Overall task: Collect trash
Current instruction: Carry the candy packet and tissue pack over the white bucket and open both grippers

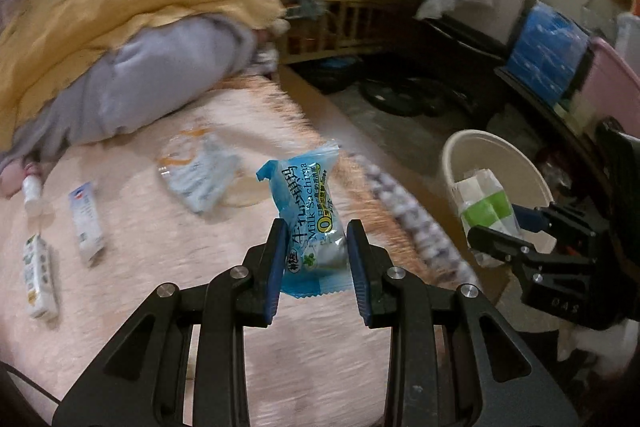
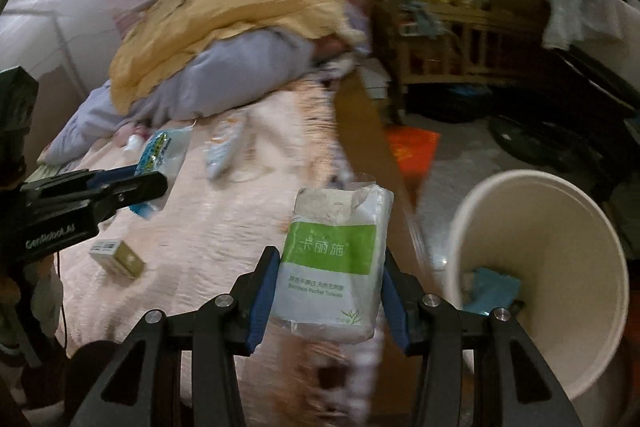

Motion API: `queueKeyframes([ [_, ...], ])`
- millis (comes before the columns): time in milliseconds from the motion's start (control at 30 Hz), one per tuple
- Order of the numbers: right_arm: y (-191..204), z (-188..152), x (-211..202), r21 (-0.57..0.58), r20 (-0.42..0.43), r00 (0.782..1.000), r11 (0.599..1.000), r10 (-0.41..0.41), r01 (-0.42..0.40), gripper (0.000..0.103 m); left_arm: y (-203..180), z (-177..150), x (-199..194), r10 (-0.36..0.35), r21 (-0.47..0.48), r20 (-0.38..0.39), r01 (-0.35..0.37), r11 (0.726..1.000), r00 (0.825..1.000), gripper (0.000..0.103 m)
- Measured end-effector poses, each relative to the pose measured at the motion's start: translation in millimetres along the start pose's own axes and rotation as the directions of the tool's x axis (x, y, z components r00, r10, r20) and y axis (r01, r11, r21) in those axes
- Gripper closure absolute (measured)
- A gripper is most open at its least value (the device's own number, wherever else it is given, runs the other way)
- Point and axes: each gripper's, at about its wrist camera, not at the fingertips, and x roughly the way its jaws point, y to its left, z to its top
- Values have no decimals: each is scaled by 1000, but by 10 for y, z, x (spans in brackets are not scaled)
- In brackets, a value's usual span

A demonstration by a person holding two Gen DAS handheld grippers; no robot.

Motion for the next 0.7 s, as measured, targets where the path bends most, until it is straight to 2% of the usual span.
queueKeyframes([
  [200,-489,-112,-170,69,7,998,995,-68,67,56,-569,78,207,-47,80,-19,49,996,999,75],
  [400,-950,-242,-211,149,-5,994,983,-110,109,56,-942,154,427,-82,117,-49,87,989,995,75],
  [700,-1494,-420,-200,264,-26,987,951,-160,161,56,-1307,270,725,-175,101,-88,183,978,981,75],
])
